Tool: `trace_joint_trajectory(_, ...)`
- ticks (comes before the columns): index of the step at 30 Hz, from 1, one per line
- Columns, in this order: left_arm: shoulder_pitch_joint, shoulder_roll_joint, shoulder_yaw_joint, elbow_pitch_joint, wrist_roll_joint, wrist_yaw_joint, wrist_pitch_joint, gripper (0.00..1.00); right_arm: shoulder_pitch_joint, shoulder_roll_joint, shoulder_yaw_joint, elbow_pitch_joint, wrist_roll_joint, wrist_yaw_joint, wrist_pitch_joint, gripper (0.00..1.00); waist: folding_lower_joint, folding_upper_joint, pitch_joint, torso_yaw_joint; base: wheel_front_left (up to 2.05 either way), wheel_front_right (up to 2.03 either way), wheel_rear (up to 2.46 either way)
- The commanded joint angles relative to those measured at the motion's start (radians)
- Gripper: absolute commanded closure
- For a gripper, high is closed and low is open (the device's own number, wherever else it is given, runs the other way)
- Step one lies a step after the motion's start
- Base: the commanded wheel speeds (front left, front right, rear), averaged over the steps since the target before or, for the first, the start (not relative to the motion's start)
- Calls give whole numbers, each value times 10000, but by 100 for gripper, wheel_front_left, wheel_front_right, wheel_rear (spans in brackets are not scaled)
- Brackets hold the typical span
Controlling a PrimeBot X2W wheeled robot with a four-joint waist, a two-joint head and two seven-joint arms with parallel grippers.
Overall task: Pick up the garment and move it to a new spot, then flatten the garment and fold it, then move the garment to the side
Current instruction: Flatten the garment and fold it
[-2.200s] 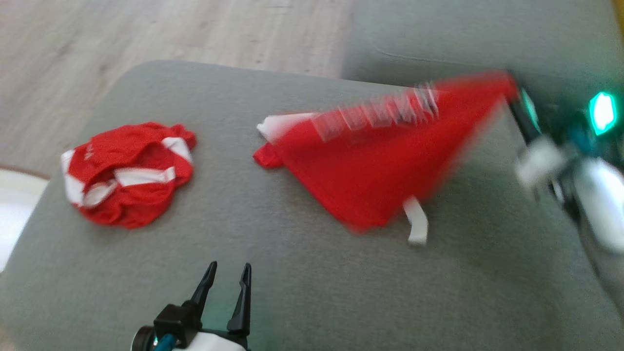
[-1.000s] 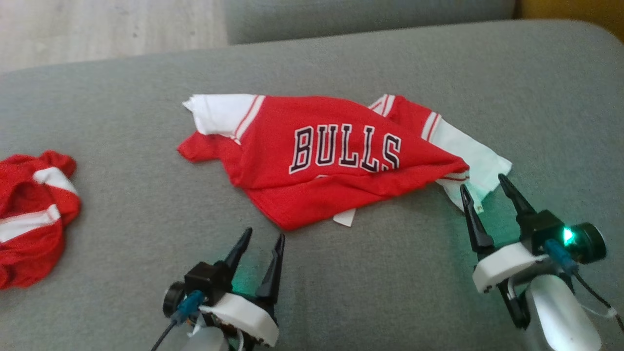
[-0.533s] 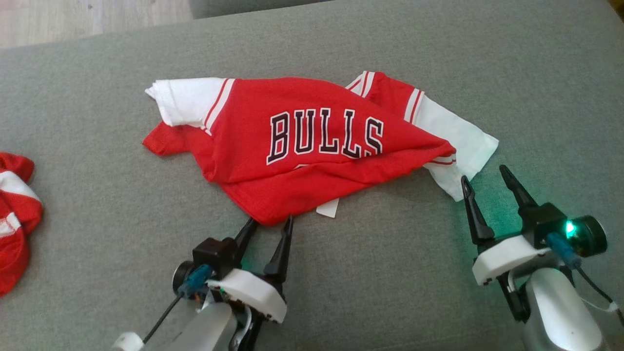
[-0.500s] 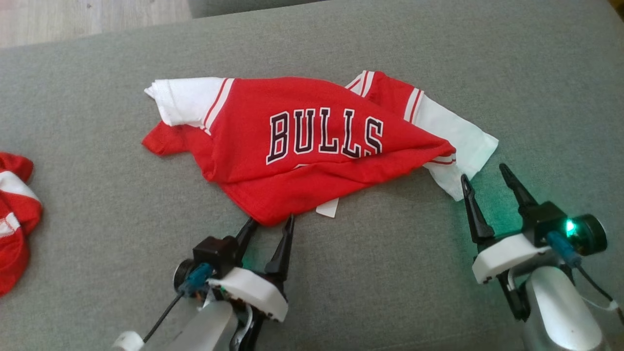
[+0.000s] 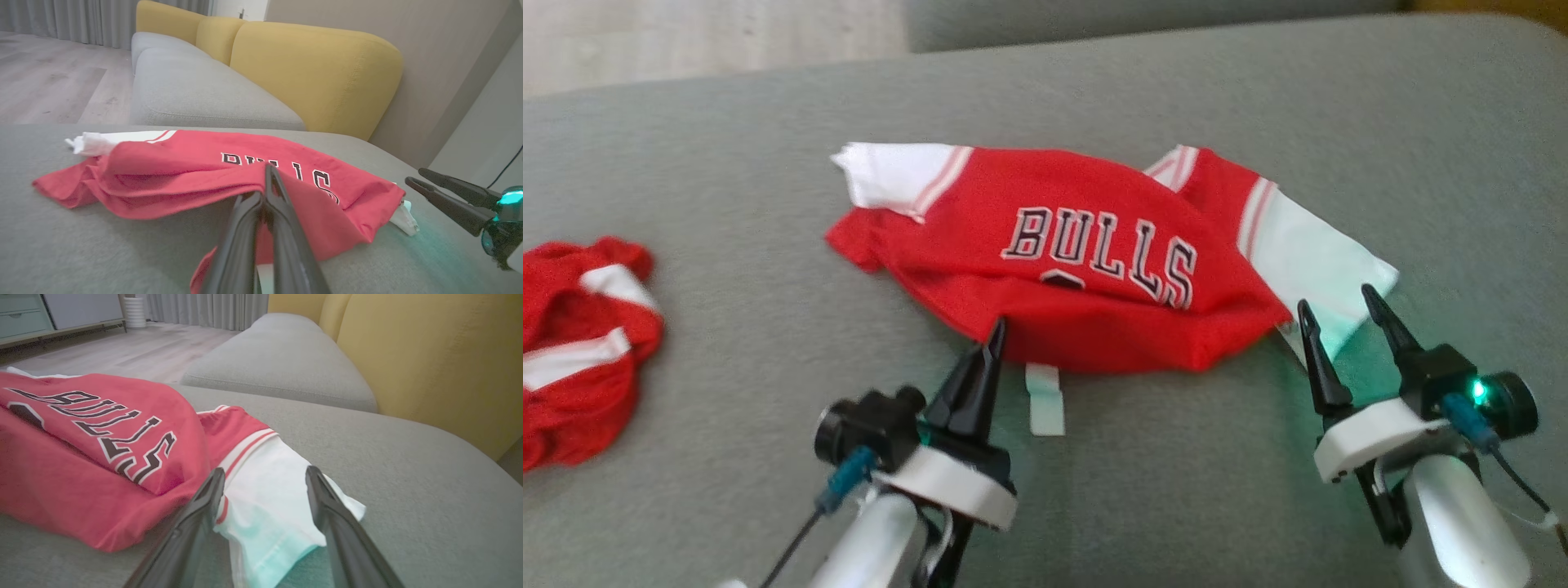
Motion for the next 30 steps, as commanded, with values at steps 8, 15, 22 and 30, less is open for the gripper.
trace_joint_trajectory(8, 525, 85, 493, -330, 616, -55, -51, 100, 274, 228, 47, -95, 162, -7, -67, 0, 0, 0, -733, 1243, 0, 0, 0)
trace_joint_trajectory(15, -30, 472, 1411, 784, 970, -55, -51, 100, -2, 266, 278, -175, 137, -7, -67, 0, 0, 0, -248, 920, 0, 0, 0)
trace_joint_trajectory(22, -1027, 837, 2376, 2455, 1448, 187, -51, 100, -261, 201, 319, -307, 131, -7, -67, 0, 0, 0, 229, 250, 0, 0, 0)
trace_joint_trajectory(30, -1878, 1262, 3179, 3644, 2021, 856, -51, 10, -289, 354, 174, -641, 241, -7, -67, 0, 0, 0, 185, -122, 0, 0, 0)
